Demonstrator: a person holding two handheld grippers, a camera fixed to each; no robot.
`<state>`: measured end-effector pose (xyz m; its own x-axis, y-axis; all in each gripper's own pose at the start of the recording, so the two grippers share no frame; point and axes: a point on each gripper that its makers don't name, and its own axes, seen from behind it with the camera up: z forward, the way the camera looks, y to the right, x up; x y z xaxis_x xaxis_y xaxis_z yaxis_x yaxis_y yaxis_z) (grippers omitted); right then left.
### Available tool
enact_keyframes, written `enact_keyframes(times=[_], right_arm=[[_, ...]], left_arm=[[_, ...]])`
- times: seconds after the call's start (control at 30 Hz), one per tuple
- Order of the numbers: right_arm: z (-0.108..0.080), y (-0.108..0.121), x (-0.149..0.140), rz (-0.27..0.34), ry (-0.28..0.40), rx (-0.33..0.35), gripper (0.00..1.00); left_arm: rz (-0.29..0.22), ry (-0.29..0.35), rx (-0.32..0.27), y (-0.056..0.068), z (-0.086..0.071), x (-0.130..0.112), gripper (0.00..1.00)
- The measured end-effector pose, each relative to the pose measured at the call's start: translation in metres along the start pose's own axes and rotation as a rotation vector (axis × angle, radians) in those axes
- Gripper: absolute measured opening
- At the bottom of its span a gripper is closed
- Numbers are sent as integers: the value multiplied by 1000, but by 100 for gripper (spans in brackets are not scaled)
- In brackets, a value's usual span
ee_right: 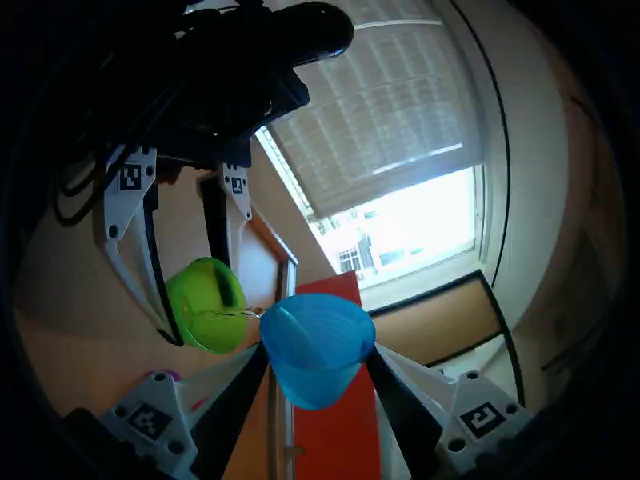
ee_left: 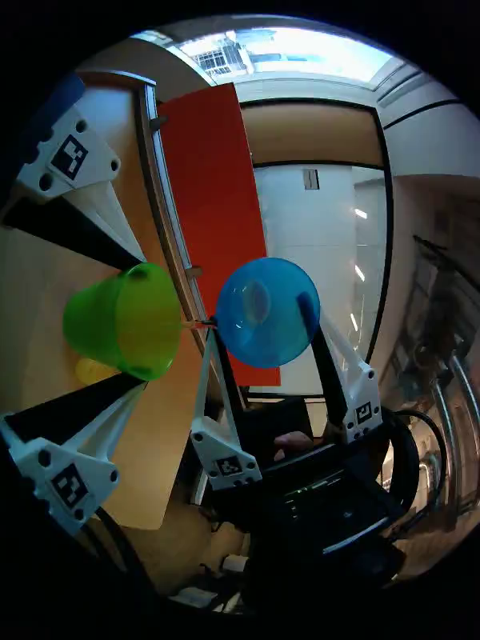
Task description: Pour water
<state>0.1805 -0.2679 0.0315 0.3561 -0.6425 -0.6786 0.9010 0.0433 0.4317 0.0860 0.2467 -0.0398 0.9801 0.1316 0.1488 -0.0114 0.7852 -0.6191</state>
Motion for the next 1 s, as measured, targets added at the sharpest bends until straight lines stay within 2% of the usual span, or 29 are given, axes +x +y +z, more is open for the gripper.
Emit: enact_keyframes(times=[1.0], right_arm=[[0,3,-4,-51,-6,10,89]], left_arm=[[2,2,-4,1,1,0,87]])
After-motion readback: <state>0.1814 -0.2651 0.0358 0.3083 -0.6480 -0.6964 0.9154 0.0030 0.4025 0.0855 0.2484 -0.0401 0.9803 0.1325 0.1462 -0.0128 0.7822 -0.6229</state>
